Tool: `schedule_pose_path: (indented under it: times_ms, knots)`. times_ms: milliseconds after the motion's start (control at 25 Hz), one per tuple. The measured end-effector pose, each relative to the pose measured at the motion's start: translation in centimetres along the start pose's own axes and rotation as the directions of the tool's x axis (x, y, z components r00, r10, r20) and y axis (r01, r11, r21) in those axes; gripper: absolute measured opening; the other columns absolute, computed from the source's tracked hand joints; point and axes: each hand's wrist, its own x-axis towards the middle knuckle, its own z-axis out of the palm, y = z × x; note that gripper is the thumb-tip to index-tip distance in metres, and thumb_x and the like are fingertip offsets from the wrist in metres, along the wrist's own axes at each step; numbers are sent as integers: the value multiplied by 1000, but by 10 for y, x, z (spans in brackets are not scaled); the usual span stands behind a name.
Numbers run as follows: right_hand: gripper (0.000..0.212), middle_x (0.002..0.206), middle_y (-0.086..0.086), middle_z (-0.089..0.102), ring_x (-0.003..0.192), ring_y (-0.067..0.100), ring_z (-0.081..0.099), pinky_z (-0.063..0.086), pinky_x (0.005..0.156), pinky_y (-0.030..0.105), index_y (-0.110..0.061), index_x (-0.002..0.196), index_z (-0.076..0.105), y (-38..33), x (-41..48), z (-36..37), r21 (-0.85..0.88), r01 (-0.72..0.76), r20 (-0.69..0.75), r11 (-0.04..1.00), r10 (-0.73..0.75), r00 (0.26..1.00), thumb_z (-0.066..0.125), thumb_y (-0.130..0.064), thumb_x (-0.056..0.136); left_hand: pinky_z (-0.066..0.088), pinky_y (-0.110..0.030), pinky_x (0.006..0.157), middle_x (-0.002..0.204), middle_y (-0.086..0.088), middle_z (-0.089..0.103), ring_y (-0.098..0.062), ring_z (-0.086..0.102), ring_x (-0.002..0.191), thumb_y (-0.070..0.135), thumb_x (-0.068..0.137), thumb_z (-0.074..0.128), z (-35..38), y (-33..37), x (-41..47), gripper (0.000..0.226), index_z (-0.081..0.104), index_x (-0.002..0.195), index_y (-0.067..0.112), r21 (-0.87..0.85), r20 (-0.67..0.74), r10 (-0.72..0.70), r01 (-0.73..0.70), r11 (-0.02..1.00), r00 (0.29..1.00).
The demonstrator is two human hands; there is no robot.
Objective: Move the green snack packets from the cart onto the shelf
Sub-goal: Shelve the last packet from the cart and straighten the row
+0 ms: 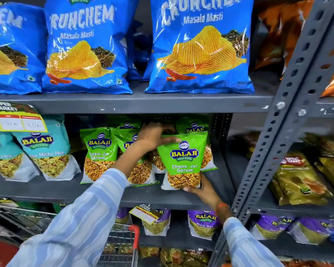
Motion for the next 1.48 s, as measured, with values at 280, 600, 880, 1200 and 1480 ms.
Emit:
schedule_pose_path:
  times_ms: [280,600,880,1200,1480]
  knots:
    - [74,120,8,58,92,-7,61,44,74,0,-8,126,42,2,5,-4,12,0,24,1000,0,1000,78,5,62,46,-29,79,117,-20,66,-18,62,95,26,77,69,2,-26,-10,43,61,110,-1,-262,-36,-91,78,962,995]
    - [66,110,0,55,103,14,52,40,74,-4,-17,120,41,-3,0,-28,-15,-7,-65,1000,6,998,74,5,67,38,1,85,129,1,50,-15,45,123,18,70,77,145,-13,-43,74,36,131,11,-727,164,-38,147,671,986]
    - [90,121,15,51,108,22,50,44,91,33,-6,130,29,-11,6,-38,-23,-37,-337,999,27,941,65,-24,49,37,-40,110,140,-7,46,-20,42,130,24,61,81,189,5,-12,88,36,136,15,-761,116,-123,168,626,986]
    - [61,132,20,43,127,28,37,26,109,30,-6,130,40,-44,-15,22,-292,133,-665,947,-300,684,41,7,70,31,-12,96,142,-6,45,-19,42,129,20,78,70,165,-1,-50,69,34,136,12,-690,-252,-306,51,722,918]
    - [62,129,14,51,122,27,47,38,104,39,-13,129,43,-49,19,118,-316,208,-96,926,-249,964,52,-42,74,31,-49,110,147,-18,33,-35,31,135,32,84,59,137,-97,-95,70,24,140,10,-584,-405,-585,293,757,702]
